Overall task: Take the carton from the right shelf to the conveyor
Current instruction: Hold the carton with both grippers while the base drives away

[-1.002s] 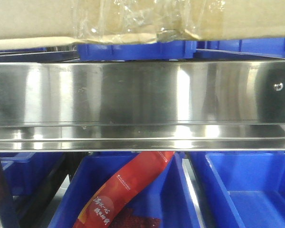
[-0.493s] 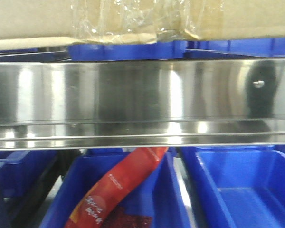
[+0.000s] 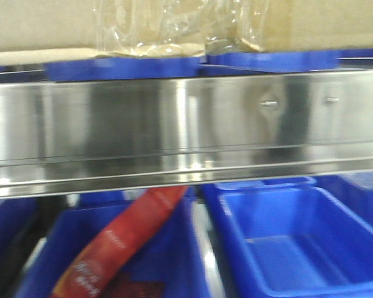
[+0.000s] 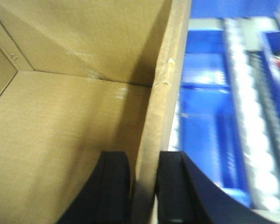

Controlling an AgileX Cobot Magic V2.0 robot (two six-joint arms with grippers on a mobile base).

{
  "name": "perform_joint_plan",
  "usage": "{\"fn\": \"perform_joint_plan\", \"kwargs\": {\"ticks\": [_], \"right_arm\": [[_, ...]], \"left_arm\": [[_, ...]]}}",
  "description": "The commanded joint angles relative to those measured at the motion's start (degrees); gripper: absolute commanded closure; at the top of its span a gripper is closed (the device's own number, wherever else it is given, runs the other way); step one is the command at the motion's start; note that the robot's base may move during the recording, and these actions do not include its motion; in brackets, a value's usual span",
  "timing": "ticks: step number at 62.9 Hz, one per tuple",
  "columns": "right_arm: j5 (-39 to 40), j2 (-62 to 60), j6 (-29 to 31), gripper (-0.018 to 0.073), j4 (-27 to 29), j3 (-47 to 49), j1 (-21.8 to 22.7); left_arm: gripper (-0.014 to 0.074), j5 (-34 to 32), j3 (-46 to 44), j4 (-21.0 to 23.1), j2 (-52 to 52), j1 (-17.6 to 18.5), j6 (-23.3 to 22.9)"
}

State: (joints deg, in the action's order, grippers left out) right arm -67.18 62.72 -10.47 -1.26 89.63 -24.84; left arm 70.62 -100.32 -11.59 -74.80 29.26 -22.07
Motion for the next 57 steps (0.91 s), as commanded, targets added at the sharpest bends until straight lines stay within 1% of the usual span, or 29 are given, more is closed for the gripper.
{"fn": "perform_joint_plan", "kwargs": {"ticks": [1, 57], "right_arm": [[2.11, -1.06, 1.48, 0.0627, -2.02, 0.18, 0.25], [2.11, -1.06, 1.48, 0.0627, -2.02, 0.18, 0.25]], "left_arm": [[0.0605, -0.65, -0.22, -2.01, 0.66, 0.09, 0.37], [0.0605, -0.65, -0.22, -2.01, 0.66, 0.09, 0.37]]}}
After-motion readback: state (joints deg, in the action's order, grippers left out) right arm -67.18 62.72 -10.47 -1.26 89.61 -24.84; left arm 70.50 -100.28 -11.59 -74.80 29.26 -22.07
